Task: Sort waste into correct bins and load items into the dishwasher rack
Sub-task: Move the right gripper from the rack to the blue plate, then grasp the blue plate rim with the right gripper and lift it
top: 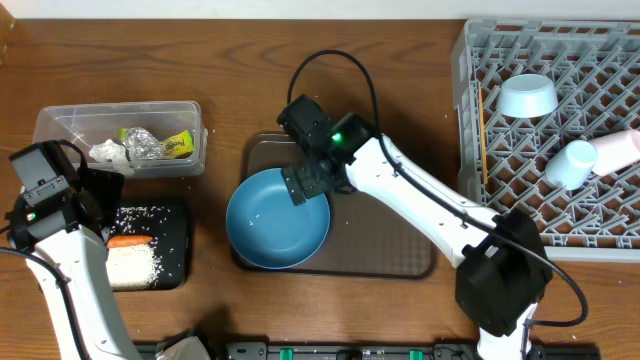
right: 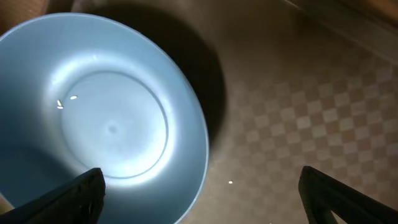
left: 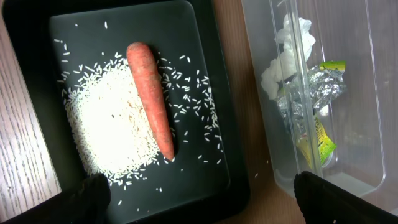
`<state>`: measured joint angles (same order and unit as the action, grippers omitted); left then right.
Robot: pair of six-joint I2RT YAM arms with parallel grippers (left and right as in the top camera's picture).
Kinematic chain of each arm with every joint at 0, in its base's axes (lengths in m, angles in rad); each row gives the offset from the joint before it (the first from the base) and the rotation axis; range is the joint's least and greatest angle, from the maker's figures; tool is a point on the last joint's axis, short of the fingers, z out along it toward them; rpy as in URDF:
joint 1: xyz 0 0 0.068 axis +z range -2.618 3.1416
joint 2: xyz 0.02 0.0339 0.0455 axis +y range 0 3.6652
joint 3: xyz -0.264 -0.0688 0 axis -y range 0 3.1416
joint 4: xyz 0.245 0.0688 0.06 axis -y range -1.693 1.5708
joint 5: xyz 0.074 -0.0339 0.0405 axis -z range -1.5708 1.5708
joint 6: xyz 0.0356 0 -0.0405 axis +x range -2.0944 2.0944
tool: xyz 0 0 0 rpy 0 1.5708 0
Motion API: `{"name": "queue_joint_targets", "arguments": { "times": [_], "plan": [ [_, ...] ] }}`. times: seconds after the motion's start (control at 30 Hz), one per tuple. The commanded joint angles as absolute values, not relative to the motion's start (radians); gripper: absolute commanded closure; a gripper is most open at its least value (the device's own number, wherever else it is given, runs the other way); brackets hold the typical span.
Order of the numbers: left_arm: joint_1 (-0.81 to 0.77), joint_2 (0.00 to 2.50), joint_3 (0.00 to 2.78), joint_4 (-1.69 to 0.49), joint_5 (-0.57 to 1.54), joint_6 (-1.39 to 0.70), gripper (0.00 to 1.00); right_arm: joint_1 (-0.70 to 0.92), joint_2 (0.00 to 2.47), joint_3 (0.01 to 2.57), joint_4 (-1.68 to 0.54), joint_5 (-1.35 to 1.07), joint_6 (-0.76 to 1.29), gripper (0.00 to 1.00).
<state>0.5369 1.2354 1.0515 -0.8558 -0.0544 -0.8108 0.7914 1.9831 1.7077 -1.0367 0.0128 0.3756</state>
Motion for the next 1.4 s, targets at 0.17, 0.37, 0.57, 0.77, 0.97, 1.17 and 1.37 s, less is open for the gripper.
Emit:
{"name": "queue_joint_targets", "arguments": {
  "times": [0.17, 0.37, 0.57, 0.77, 0.97, 1.17, 1.37],
  "plan": [
    [0.543, 1.237, 1.071, -0.859, -0.056, -0.805, 0.02, 0.859, 1.985, 1.705, -1.021, 0.008, 0.389, 0.03],
    [0.543, 1.237, 1.071, -0.859, -0.056, -0.805, 0.02, 0.855, 2.015, 1.705, -1.016, 0.086, 0.422, 0.03],
    [0.543, 1.237, 1.071, -0.859, -0.056, -0.805, 0.02, 0.836, 2.049, 1.705, -1.005, 0.085, 0.441, 0.03],
    [0.543, 1.237, 1.071, -0.859, -0.056, -0.805, 0.02, 0.836, 2.062, 1.705, -0.980, 0.059, 0.452, 0.11],
    [0.543, 1.237, 1.071, -0.859, -0.056, -0.805, 0.02, 0.839, 2.124, 1.704, -0.995, 0.080, 0.467, 0.14],
    [0.543, 1.237, 1.071, -0.859, -0.056, -0.805, 0.02, 0.815, 2.193, 1.704, -0.997, 0.076, 0.467, 0.21],
    [0.543, 1.237, 1.071, -0.859, -0.056, -0.805, 0.02, 0.795, 2.195, 1.704, -1.003, 0.075, 0.467, 0.47]
  ]
}}
